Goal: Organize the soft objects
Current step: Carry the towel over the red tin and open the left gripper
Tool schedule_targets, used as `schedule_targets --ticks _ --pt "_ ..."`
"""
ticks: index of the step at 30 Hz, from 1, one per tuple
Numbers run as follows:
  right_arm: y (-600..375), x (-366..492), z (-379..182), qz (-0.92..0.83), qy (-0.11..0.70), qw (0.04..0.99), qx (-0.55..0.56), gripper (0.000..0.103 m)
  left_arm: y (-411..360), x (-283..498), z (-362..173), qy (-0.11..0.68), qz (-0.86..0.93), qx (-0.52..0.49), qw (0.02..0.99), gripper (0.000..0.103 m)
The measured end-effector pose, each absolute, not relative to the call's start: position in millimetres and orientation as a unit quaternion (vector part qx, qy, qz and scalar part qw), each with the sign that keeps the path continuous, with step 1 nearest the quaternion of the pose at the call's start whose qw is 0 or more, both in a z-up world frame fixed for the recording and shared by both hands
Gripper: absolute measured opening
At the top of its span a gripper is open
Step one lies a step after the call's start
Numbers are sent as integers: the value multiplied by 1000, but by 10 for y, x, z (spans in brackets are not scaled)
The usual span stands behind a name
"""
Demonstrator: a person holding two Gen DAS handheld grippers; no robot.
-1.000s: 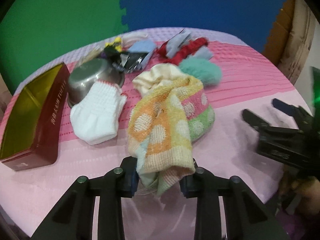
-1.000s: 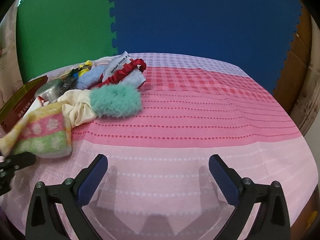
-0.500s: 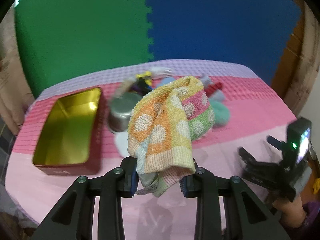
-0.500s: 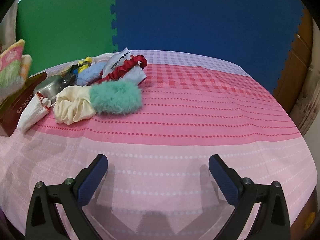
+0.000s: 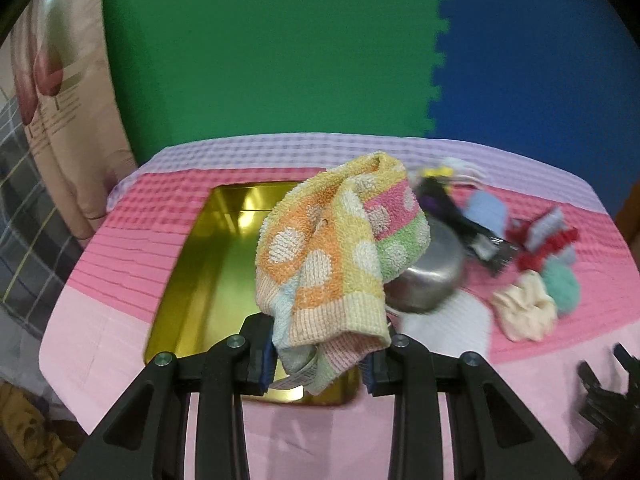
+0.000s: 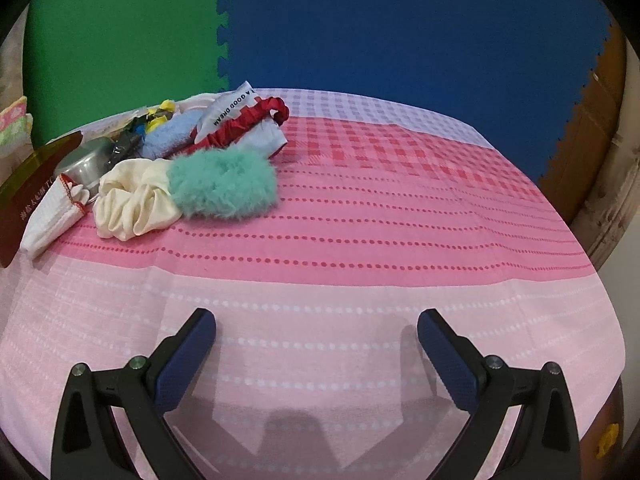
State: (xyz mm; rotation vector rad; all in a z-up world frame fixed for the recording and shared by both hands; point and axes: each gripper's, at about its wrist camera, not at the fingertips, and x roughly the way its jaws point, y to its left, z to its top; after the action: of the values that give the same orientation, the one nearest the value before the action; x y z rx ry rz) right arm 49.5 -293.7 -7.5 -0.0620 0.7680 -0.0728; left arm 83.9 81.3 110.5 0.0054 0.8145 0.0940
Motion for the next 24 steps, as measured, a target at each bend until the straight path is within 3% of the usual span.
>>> schedule_targets --ticks 20,24 --pt "-2963 546 -98 -37 395 918 -9 103 1554 1488 672 443 103 -7 890 31" --pt "-2964 547 -99 -36 395 918 -10 103 1553 1539 629 450 104 -5 887 44"
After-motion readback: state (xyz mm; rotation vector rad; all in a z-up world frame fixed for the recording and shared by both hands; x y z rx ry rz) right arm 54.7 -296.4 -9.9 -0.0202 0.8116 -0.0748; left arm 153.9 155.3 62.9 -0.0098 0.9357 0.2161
